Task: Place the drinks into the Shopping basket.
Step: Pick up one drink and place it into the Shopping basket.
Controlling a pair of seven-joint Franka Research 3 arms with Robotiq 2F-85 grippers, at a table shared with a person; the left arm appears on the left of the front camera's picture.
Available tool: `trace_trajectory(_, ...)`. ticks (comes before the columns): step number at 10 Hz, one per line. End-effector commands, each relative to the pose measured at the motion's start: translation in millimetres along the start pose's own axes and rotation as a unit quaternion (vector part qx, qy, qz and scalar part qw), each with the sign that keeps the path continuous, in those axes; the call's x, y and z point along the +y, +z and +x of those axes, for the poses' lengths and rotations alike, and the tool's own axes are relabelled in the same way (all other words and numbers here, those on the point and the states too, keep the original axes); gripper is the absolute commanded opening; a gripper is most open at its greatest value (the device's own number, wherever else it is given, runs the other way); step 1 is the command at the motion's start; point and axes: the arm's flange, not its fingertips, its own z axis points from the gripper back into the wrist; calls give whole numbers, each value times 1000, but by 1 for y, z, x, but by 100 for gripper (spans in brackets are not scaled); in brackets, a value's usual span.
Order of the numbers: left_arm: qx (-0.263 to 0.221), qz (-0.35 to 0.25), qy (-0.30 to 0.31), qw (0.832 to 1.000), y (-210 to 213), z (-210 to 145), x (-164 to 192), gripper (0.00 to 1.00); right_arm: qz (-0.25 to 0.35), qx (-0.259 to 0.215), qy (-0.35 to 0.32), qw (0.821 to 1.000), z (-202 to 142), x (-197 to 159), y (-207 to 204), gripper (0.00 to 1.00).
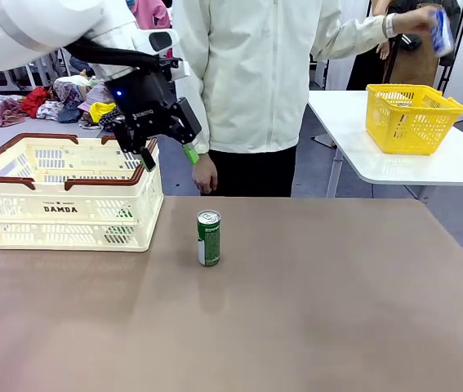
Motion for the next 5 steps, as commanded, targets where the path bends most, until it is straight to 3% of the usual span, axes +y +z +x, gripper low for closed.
trace_trajectory(1, 2, 5, -2, 1000, -7, 1, -5, 100, 4, -1, 9, 1000, 0, 0, 1, 100)
trace_trajectory(2, -29, 21, 76, 996, -19, 15, -7, 100, 4, -1, 9, 1000, 0, 0, 1, 100)
trace_trajectory(3, -46, 65, 113, 990, -36, 26, -17, 100, 4, -1, 9, 1000, 0, 0, 1, 100)
trace_trajectory(5, -32, 99, 128, 986, -71, 50, -38, 100, 4, -1, 9, 1000, 0, 0, 1, 100)
